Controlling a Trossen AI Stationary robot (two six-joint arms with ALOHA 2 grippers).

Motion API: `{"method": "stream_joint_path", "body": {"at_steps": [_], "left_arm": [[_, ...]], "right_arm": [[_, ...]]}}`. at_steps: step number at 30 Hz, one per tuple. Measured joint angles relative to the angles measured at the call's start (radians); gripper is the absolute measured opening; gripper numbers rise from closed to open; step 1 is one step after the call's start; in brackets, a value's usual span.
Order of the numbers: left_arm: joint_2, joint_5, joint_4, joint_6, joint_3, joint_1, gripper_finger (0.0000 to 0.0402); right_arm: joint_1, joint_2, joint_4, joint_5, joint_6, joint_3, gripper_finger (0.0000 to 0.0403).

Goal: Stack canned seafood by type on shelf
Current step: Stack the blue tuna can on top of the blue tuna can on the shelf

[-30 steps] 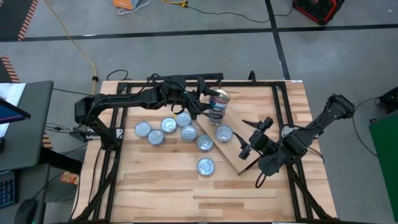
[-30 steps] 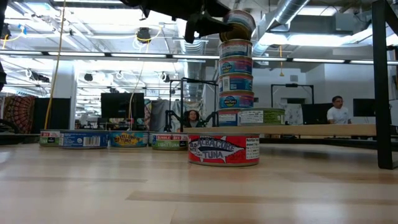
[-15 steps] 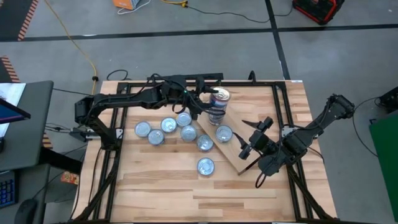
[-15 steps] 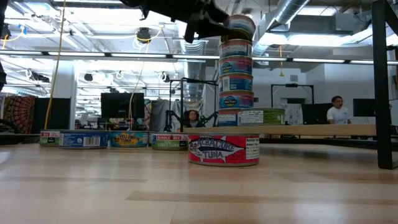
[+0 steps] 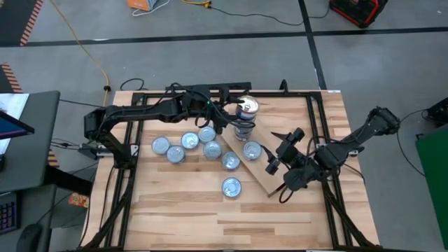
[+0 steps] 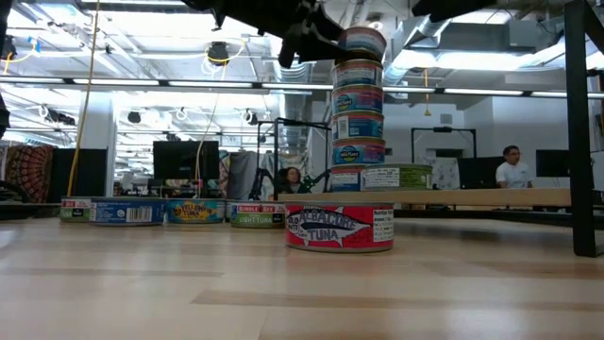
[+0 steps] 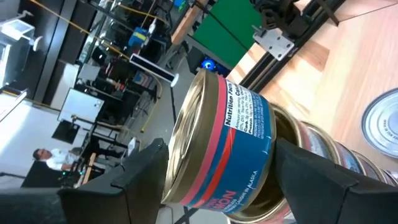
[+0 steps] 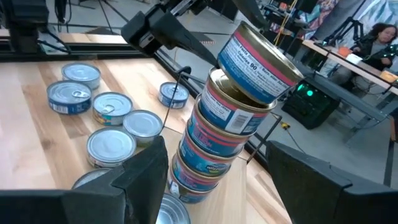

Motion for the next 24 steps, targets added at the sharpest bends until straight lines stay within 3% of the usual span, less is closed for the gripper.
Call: {"method": "stream_joint_path", "body": {"at_steps": [24], "left_arm": [[0.000,-0.110,-0.076,-0.045,0.033,-0.026,0.0281]], "right_arm": [[-0.005,0.001,-0.005,-0.004,0.000,0.000,0.0301]]}}
